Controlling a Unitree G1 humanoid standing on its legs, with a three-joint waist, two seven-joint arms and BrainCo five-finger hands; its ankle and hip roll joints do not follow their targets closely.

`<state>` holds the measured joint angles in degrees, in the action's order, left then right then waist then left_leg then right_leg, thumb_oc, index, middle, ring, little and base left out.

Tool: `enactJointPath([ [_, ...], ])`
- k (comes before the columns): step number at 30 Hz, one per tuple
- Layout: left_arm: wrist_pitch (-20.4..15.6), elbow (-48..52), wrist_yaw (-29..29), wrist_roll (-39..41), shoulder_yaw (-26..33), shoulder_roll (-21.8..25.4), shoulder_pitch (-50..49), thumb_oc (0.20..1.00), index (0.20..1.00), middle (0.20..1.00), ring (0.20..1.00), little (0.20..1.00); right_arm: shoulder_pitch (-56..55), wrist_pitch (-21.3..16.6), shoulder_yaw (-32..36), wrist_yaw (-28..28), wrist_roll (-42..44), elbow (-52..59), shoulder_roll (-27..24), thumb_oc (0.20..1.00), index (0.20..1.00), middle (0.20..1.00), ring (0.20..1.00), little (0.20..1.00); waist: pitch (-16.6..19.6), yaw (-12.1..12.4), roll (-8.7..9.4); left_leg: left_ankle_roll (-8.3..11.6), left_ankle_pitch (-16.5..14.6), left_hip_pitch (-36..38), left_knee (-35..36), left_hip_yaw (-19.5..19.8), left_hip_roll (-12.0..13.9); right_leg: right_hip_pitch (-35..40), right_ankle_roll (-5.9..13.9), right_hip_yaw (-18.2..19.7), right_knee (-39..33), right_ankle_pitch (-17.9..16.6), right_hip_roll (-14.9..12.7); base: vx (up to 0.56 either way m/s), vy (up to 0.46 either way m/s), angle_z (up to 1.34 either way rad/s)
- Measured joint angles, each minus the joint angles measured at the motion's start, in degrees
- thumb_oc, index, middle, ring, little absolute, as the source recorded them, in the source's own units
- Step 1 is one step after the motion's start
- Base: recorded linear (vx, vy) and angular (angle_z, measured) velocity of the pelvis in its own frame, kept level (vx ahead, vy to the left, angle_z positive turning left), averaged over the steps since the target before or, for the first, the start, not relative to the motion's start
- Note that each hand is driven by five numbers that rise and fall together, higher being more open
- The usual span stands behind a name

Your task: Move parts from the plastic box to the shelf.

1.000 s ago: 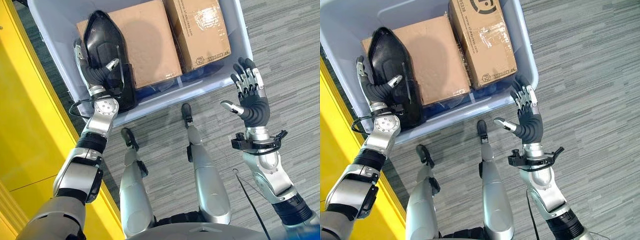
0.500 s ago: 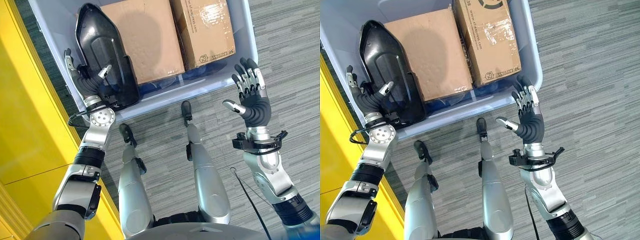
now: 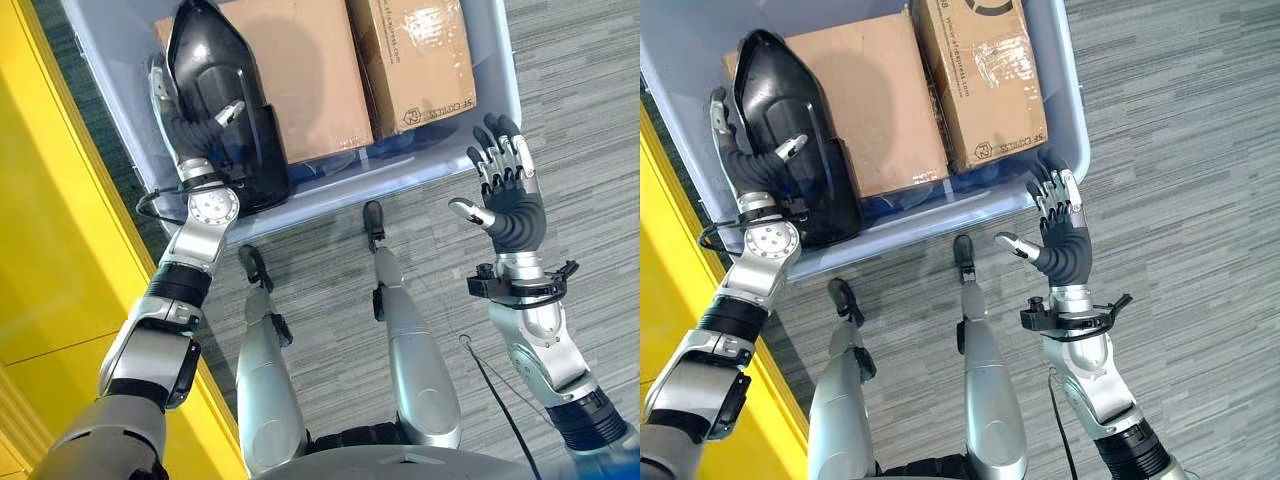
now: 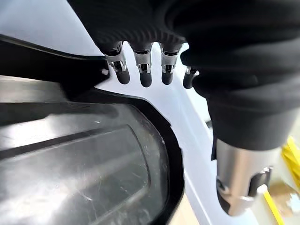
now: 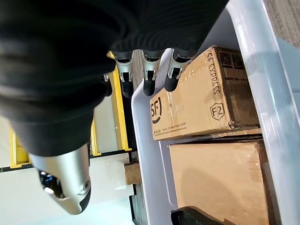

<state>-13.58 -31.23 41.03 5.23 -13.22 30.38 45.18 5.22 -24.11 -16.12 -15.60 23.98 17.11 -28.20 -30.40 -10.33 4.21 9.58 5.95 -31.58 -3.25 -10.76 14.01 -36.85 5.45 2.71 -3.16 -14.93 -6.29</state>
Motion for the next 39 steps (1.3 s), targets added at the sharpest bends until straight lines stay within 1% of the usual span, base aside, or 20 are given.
enactJointPath([
  [1,0.21,-0.16,-0.66,-0.28,-0.81,0.1,1.43,1.0,1.0,1.0,1.0,1.0,-0.33,0.03,-0.04,0.21,0.02,-0.01,0.0,1.0,1.0,1.0,1.0,1.0,0.01,-0.27,0.01,0.13,-0.15,-0.38,-0.09,0.15,-0.08,-0.26,0.05,0.0,-0.04,0.27,-0.05,0.07,0.017,0.01],
  [5,0.54,-0.43,-1.02,-0.26,-0.82,0.38,2.75,1.0,1.0,1.0,1.0,1.0,-0.62,0.08,-0.04,0.74,0.34,-0.04,-0.02,1.0,1.0,1.0,1.0,1.0,0.07,-1.52,0.13,0.2,-0.28,-0.51,-0.81,0.09,0.26,-0.38,-0.08,0.24,0.02,0.16,0.29,0.02,-0.002,-0.04],
  [8,0.56,-0.31,-1.21,-0.31,-1.23,0.31,2.99,1.0,1.0,1.0,1.0,1.0,-0.73,0.08,0.04,0.99,1.39,-0.03,-0.02,1.0,1.0,1.0,1.0,1.0,0.06,-1.78,0.12,0.19,-0.34,-0.46,-0.81,0.11,0.3,-0.39,-0.07,0.39,0.0,-0.08,0.31,-0.03,-0.007,-0.03],
  [10,0.67,-0.23,-2.33,-0.35,-1.9,0.38,2.85,1.0,1.0,1.0,1.0,1.0,-0.81,0.08,-0.05,1.53,1.69,-0.06,-0.01,1.0,1.0,1.0,1.0,1.0,0.06,-1.58,0.11,0.11,-0.34,-0.59,-1.01,-0.15,0.16,-0.67,-0.12,0.51,0.26,-0.25,0.23,-0.04,-0.001,-0.01],
  [16,0.67,3.41,-2.48,-2.58,-1.92,2.1,0.54,1.0,1.0,1.0,1.0,1.0,-0.9,0.07,0.38,1.9,1.69,-0.08,0.0,1.0,1.0,1.0,1.0,1.0,0.06,-1.09,0.11,0.03,-0.28,-1.11,-1.21,-0.19,0.03,-1.04,-0.12,0.64,0.07,-0.23,0.05,-0.01,-0.001,0.01],
  [21,0.6,11.3,-3.28,-4.85,0.29,2.83,-6.03,1.0,1.0,1.0,1.0,1.0,-1.21,0.07,2.3,2.04,1.69,-0.08,-0.01,1.0,1.0,1.0,1.0,1.0,0.05,-0.82,0.09,0.02,-0.29,-1.31,-1.07,-0.25,0.05,-1.37,-0.1,0.77,0.07,-0.36,0.03,0.0,-0.005,-0.01],
  [25,0.41,13.12,-5.15,-5.16,-0.47,2.26,-6.45,1.0,1.0,1.0,1.0,1.0,-1.5,0.05,2.42,2.35,1.69,-0.09,0.0,1.0,1.0,1.0,1.0,1.0,0.02,0.45,0.04,0.02,-0.25,-1.36,-1.07,-0.24,0.03,-1.5,-0.09,0.74,0.19,-0.44,0.0,0.04,0.001,0.01],
  [28,0.3,14.33,-6.3,-7.25,-0.86,2.51,-5.94,1.0,1.0,1.0,1.0,1.0,-1.52,0.05,2.45,2.95,1.69,-0.08,0.0,1.0,1.0,1.0,1.0,1.0,0.02,0.56,0.04,0.04,-0.24,-1.33,-0.99,0.16,-0.06,-1.3,-0.13,0.48,0.22,-0.01,-0.01,-0.03,-0.005,0.04],
  [31,0.38,14.23,-7.47,-9.29,-4.07,2.41,-5.23,1.0,1.0,1.0,1.0,1.0,-1.56,0.06,2.34,3.0,1.69,-0.1,0.04,1.0,1.0,1.0,1.0,1.0,0.02,0.42,0.04,0.01,-0.1,-1.46,-1.27,-0.09,-0.08,-1.5,-0.1,0.52,0.52,-0.45,-0.06,-0.01,0.004,0.0],
  [32,0.48,13.9,-7.69,-9.37,-6.27,1.68,-4.23,1.0,1.0,1.0,1.0,1.0,-1.61,0.06,2.33,2.97,1.7,-0.09,0.03,1.0,1.0,1.0,1.0,1.0,0.02,0.41,0.05,0.02,-0.13,-1.46,-1.26,-0.05,-0.15,-1.51,-0.06,0.54,0.56,-0.39,-0.09,0.07,0.007,0.02],
  [34,0.54,13.43,-9.0,-10.04,-10.1,0.09,-1.19,1.0,1.0,1.0,1.0,1.0,-1.47,0.06,1.96,2.98,1.69,-0.09,0.03,1.0,1.0,1.0,1.0,1.0,0.04,0.27,0.08,0.05,-0.17,-1.45,-1.13,0.11,-0.21,-1.52,-0.08,0.52,0.61,0.66,-0.16,-0.05,-0.007,0.02],
  [35,0.49,13.04,-9.49,-11.26,-11.13,-1.3,0.07,1.0,1.0,1.0,1.0,1.0,-1.52,0.05,1.97,3.0,1.69,-0.09,0.02,1.0,1.0,1.0,1.0,1.0,0.04,0.17,0.08,0.0,0.12,-1.44,-1.2,-0.01,-0.2,-1.64,-0.09,0.53,0.75,-0.19,-0.12,-0.08,-0.009,-0.03],
  [37,0.58,11.74,-9.85,-11.45,-12.36,-3.1,1.7,1.0,1.0,1.0,1.0,1.0,-1.62,0.07,1.93,2.94,1.69,-0.07,0.02,1.0,1.0,1.0,1.0,1.0,0.05,-0.27,0.1,-0.08,0.01,-1.76,-1.39,-0.44,-0.16,-2.3,-0.08,0.99,1.0,-0.11,-0.05,0.07,0.005,-0.07],
  [38,0.81,11.2,-10.08,-11.45,-13.3,-3.23,2.42,1.0,1.0,1.0,1.0,1.0,-1.55,0.1,1.89,2.9,1.7,-0.06,0.01,1.0,1.0,1.0,1.0,1.0,0.06,-0.67,0.11,-0.06,-0.32,-1.77,-1.31,-0.43,-0.18,-2.44,0.07,1.13,0.98,0.76,-0.07,0.07,0.002,-0.06],
  [39,0.92,11.16,-10.5,-11.47,-13.85,-3.28,2.75,1.0,1.0,1.0,1.0,1.0,-1.49,0.11,1.79,2.89,1.69,-0.05,0.02,1.0,1.0,1.0,1.0,1.0,0.06,-1.1,0.11,-0.01,-0.28,-1.7,-1.24,-0.43,-0.17,-2.45,0.05,1.16,0.98,0.71,-0.04,-0.08,-0.011,-0.06],
])
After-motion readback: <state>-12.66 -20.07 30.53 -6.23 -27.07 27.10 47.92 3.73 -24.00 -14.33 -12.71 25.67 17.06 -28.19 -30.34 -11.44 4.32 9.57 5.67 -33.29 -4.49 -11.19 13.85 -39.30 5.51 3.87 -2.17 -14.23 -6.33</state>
